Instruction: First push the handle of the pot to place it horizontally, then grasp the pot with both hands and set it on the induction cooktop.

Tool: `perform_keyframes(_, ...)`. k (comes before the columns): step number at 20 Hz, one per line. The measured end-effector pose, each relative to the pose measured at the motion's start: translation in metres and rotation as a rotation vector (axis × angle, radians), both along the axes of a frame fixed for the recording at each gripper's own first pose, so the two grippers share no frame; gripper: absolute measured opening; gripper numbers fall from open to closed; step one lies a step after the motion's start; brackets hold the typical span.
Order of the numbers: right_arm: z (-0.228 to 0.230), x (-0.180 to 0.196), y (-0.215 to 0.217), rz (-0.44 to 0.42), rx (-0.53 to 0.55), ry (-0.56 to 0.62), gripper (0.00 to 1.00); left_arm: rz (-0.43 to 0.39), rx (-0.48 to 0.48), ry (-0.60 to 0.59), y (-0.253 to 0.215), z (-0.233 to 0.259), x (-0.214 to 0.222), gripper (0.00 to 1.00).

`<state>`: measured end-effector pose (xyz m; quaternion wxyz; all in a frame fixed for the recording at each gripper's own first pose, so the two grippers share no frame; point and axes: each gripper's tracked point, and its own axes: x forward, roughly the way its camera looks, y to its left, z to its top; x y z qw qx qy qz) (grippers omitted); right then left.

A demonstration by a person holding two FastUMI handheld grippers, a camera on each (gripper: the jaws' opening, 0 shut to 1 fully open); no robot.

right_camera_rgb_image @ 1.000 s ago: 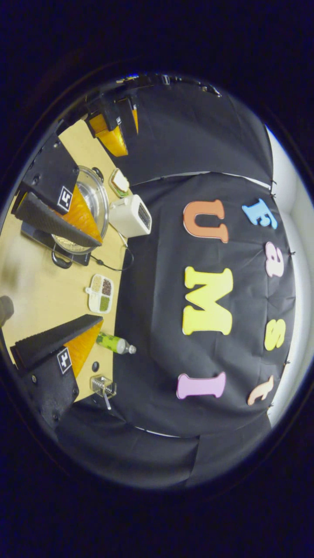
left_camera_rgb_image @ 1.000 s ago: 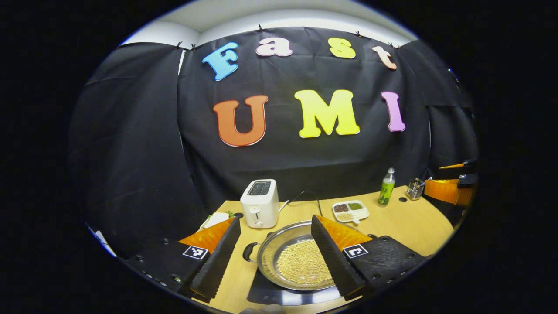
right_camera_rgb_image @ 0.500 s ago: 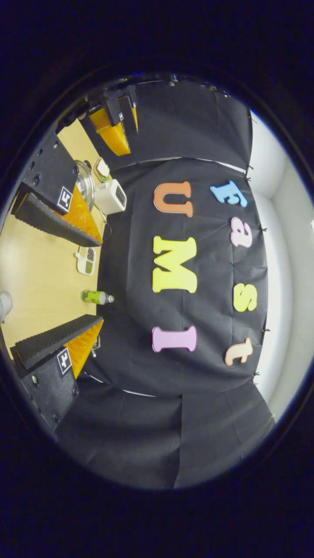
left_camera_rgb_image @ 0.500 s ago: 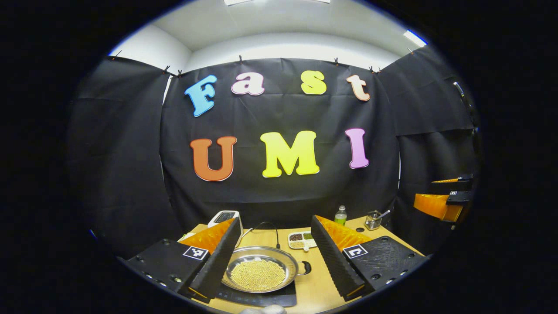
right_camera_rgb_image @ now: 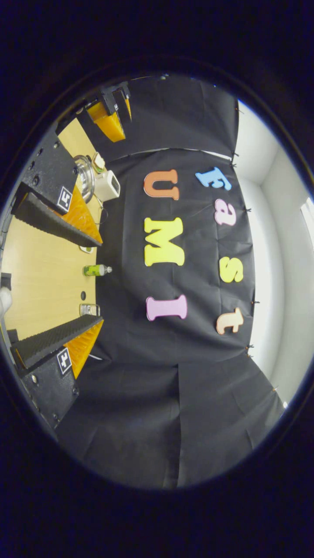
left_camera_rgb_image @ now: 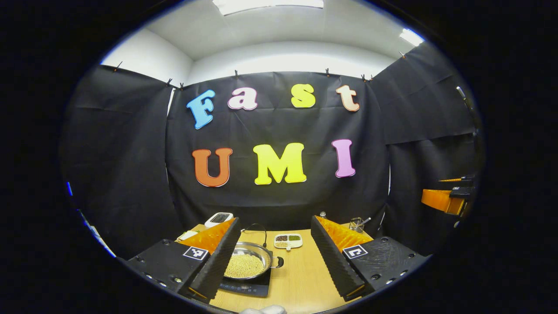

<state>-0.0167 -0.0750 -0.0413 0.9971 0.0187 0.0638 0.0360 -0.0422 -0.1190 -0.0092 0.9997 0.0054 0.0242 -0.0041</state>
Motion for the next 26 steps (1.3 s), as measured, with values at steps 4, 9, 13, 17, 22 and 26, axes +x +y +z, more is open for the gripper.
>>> perform_keyframes(4, 0.002, -0.018, -0.014, 0.003, 0.009, -0.011, 0.96, 0.012, 0.005, -0.003, -0.006, 0.008, -0.023, 0.96)
perform_keyframes(9, 0.005, -0.032, -0.014, 0.031, 0.008, -0.021, 0.97, 0.03, 0.006, -0.009, -0.005, 0.015, -0.046, 0.96)
perform_keyframes(13, 0.011, -0.039, -0.011, 0.052, -0.006, -0.033, 0.99, 0.047, -0.006, -0.021, 0.0, 0.021, -0.058, 0.96)
perform_keyframes(17, 0.016, -0.043, -0.009, 0.068, -0.013, -0.041, 0.97, 0.059, -0.007, -0.018, 0.004, 0.022, -0.064, 0.96)
perform_keyframes(22, 0.015, -0.047, -0.013, 0.077, -0.014, -0.036, 0.99, 0.046, -0.026, -0.024, -0.001, 0.025, -0.069, 0.96)
perform_keyframes(26, 0.018, -0.048, -0.018, 0.073, -0.017, -0.044, 0.97, 0.048, -0.024, -0.025, -0.003, 0.026, -0.07, 0.96)
